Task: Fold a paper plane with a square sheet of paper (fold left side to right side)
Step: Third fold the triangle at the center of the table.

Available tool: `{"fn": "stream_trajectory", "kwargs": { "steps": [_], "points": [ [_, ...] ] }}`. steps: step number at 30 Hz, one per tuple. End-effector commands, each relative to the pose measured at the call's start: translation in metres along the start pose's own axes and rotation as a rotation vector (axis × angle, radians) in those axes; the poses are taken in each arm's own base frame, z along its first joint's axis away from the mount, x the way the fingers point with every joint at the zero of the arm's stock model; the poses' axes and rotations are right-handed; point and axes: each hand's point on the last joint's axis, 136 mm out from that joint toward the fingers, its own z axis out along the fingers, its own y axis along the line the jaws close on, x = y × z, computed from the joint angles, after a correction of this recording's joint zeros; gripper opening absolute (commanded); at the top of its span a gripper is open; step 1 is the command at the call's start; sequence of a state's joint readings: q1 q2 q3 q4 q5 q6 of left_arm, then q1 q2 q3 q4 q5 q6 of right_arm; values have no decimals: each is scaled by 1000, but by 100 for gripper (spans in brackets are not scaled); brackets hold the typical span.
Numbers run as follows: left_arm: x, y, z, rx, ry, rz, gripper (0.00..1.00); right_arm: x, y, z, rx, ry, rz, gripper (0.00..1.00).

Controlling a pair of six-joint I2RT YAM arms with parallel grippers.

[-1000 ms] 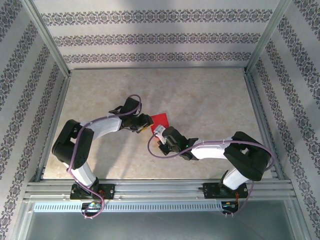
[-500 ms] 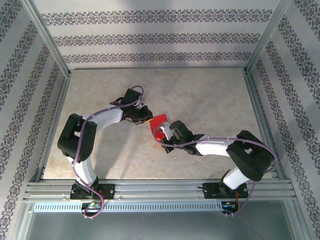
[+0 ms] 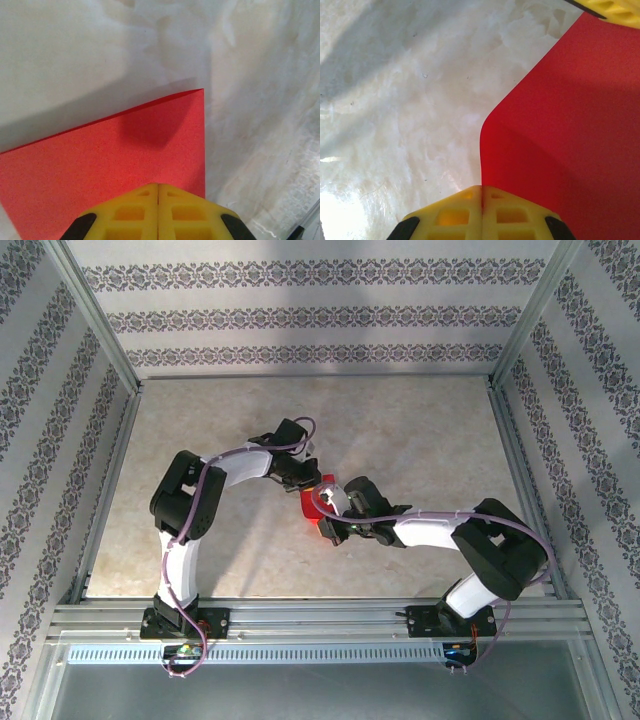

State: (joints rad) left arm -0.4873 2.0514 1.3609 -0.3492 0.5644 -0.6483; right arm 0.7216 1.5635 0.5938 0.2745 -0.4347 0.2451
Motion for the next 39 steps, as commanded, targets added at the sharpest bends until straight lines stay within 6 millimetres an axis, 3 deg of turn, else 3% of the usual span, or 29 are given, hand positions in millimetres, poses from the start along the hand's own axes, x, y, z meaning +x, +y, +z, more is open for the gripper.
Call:
{"fn": "stream_trajectory", "kwargs": {
  "steps": [1,19,39],
  "points": [
    [9,6,7,-56,42,41,7,3,2,2,-44,14,37,0],
    [24,39,25,-186,90,65,2,2,-26,-4,-8,13,190,0],
    [26,40,27,-204,94,76,1,-5,-65,-9,158,15,227,0]
  ]
}}
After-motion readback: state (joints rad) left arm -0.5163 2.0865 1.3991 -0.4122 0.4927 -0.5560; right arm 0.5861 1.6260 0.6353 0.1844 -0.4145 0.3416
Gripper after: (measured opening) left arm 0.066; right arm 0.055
